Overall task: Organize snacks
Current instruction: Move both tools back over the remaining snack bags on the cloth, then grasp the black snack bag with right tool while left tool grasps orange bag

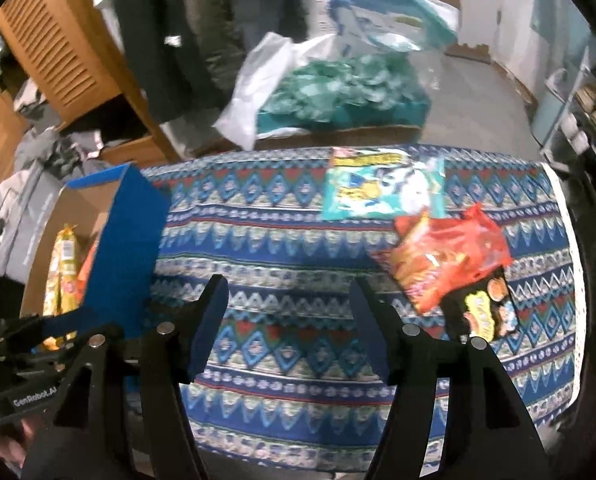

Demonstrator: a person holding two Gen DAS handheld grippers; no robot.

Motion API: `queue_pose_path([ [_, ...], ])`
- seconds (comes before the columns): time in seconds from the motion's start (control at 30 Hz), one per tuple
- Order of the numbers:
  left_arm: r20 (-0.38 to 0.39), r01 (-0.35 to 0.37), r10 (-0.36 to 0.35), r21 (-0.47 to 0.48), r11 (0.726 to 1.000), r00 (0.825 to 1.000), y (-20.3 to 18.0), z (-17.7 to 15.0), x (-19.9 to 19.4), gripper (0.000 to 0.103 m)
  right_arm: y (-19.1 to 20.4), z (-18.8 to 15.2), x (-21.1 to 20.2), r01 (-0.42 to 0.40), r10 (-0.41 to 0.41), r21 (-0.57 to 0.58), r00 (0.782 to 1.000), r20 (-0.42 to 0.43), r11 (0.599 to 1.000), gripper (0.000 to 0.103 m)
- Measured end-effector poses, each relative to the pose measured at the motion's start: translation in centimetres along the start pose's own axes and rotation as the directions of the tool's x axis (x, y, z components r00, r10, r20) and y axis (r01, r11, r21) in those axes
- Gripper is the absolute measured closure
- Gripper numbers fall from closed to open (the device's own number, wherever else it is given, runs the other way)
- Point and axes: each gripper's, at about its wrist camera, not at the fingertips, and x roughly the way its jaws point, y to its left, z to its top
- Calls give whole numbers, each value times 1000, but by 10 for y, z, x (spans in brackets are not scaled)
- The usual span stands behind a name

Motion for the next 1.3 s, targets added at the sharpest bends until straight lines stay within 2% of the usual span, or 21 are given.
queue_pose_path([
  [0.13, -14, 1, -1, -4, 1000, 1000, -15, 5, 11, 44, -25, -2, 1, 35, -35, 33, 999, -4, 999, 39],
  [0.37, -44, 6, -6, 9, 1000, 999, -45, 12, 34, 44, -75, -8, 7, 86, -82, 120, 996, -31, 989, 37],
  [0.47, -68, 11, -9, 24, 1000, 998, -60, 14, 46, 44, -95, -10, 15, 112, -105, 131, 993, -61, 985, 33],
  [0.67, -109, 25, -20, 43, 999, 994, -82, 17, 68, 41, -138, -14, 32, 179, -167, 92, 977, -132, 979, 27],
  [0.83, -128, 35, -27, 61, 998, 991, -98, 19, 84, 38, -169, -17, 55, 166, -145, 80, 964, -223, 983, 27],
  [0.93, -140, 40, -31, 63, 997, 990, -103, 22, 93, 32, -184, -20, 69, 149, -125, 60, 947, -295, 987, 26],
  [1.03, -158, 42, -35, 40, 998, 987, -106, 22, 102, 32, -192, -21, 77, 144, -126, 30, 934, -334, 989, 26],
  [1.13, -190, 50, -45, 18, 999, 981, -110, 23, 113, 32, -199, -20, 82, 164, -162, -23, 925, -344, 986, 25],
  [1.3, -216, 60, -71, -56, 997, 974, -119, 25, 130, 32, -202, -23, 96, 134, -155, -81, 911, -383, 988, 25],
])
